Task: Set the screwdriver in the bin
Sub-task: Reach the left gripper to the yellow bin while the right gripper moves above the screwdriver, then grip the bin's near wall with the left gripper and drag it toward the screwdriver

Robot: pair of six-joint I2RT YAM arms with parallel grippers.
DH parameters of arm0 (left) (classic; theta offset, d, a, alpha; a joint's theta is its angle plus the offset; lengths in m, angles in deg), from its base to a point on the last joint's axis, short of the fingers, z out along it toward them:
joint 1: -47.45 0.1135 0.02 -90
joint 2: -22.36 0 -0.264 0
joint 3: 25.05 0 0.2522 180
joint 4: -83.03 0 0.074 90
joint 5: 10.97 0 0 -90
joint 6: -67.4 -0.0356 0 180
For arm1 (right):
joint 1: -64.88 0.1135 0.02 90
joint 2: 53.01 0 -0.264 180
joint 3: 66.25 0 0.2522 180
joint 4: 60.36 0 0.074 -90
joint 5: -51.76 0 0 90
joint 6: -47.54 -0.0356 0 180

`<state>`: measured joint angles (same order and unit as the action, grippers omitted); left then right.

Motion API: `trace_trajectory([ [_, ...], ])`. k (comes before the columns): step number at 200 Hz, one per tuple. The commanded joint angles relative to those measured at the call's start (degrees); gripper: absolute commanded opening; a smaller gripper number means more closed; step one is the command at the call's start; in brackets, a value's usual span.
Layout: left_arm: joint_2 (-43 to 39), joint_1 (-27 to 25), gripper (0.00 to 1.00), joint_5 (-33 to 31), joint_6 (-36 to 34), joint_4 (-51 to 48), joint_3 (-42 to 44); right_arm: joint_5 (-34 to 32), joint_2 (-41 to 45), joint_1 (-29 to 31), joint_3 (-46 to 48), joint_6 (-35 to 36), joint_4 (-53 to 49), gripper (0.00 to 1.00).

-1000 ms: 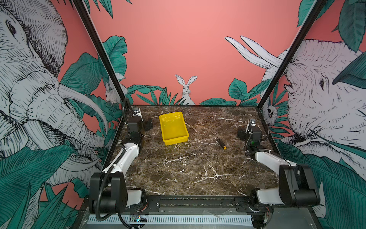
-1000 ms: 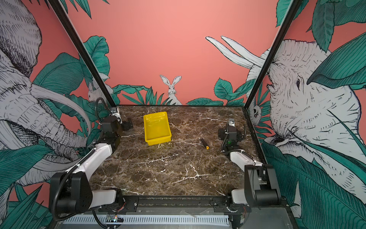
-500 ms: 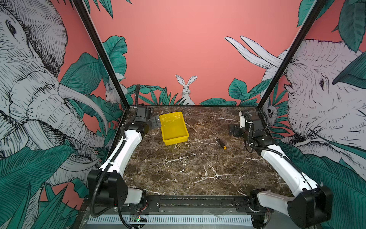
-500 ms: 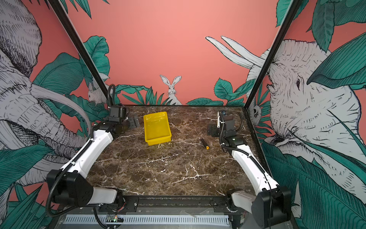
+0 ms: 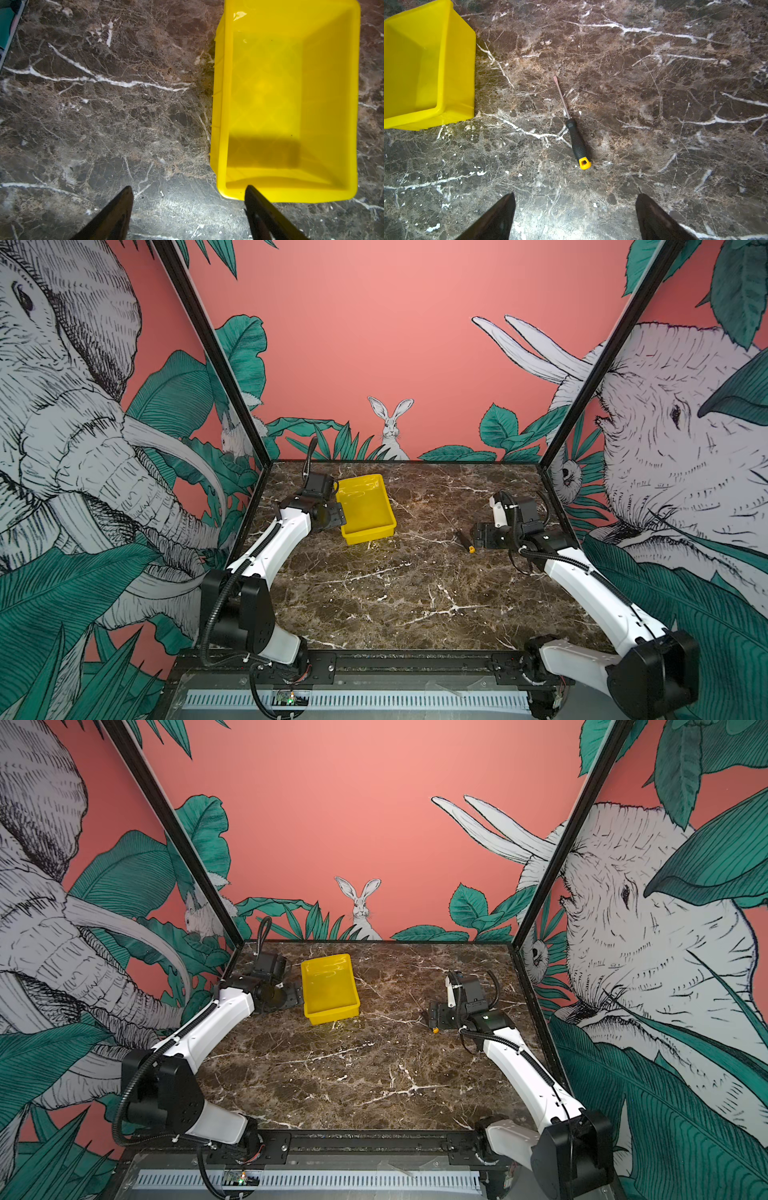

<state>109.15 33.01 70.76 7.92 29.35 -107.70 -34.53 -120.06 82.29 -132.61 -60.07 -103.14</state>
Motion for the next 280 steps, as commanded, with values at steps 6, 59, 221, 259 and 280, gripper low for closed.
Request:
trace_trajectory([
  [6, 4.5, 0.0, 0.80, 2.6, 0.9, 0.3, -2.6, 0.8, 2.4, 0.1, 2.3, -1.7, -0.4, 0.90],
  [59, 11.2, -0.1, 0.64, 4.0, 1.1, 2.0, -6.2, -1.4, 5.1, 0.1, 4.3, -1.3, -2.0, 0.90],
  [221, 16.1, -3.4, 0.01, 3.5, -0.4, 1.9, -8.4, -4.1, 7.9, 0.0, 5.1, 0.1, -3.4, 0.91],
  [259, 12.7, -7.8, 0.00, 3.8, -0.4, 0.3, -7.5, -3.7, 8.6, -0.1, 5.0, -0.7, -3.8, 0.92],
  [280, 10.9, -11.1, 0.00, 3.5, -0.2, -0.1, -6.6, -3.7, 8.7, -0.1, 4.6, -0.9, -4.2, 0.92],
])
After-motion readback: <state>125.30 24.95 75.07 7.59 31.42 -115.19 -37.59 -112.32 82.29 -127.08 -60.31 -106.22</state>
